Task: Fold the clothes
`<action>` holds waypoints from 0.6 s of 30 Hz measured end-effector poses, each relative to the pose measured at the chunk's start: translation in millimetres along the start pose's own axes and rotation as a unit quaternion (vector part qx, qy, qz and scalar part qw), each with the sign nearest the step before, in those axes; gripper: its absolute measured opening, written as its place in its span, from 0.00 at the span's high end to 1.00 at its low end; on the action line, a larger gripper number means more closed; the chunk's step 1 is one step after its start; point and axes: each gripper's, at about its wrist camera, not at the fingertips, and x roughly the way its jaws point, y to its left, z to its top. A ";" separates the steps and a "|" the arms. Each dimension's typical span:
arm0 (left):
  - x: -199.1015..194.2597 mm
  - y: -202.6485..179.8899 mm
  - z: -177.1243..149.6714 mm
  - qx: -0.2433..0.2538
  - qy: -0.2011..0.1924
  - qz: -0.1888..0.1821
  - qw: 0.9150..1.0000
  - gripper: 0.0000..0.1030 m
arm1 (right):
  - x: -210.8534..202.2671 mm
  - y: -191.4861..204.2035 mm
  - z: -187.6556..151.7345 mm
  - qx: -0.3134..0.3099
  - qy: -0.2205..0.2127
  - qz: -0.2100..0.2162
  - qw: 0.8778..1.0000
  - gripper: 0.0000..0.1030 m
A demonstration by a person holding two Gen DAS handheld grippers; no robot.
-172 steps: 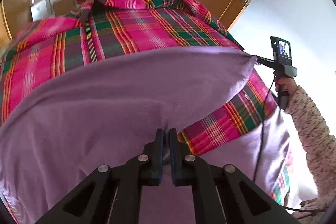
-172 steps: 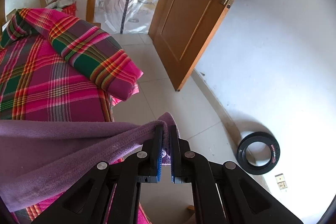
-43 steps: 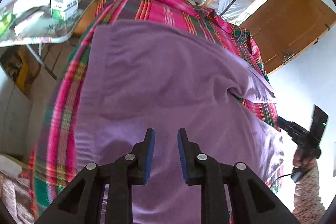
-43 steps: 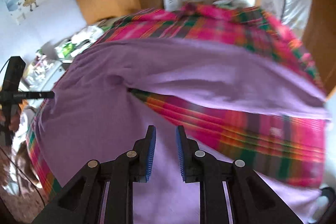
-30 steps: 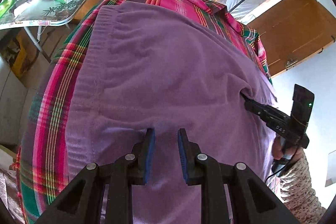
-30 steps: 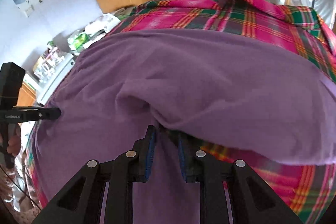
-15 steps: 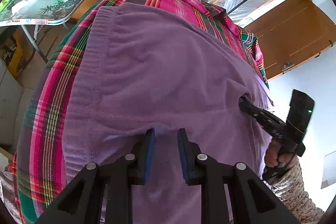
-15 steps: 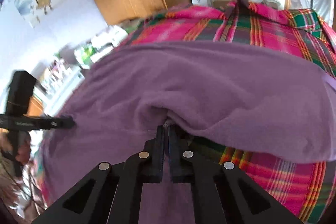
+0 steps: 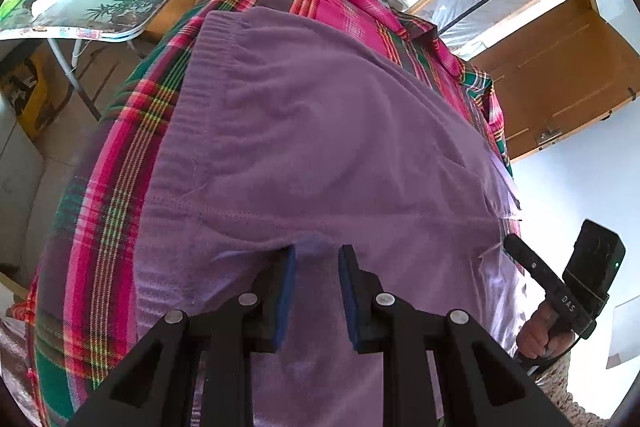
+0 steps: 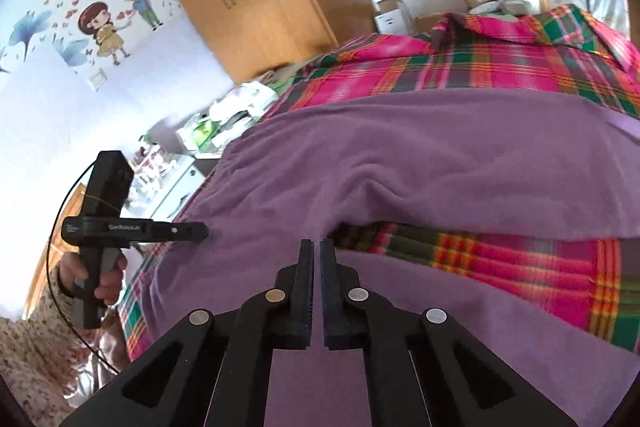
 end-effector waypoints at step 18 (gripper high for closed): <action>-48.0 22.7 -54.3 -0.047 -0.039 0.015 0.998 0.78 | -83.8 -47.4 -96.0 0.090 -0.013 -0.112 0.990 0.81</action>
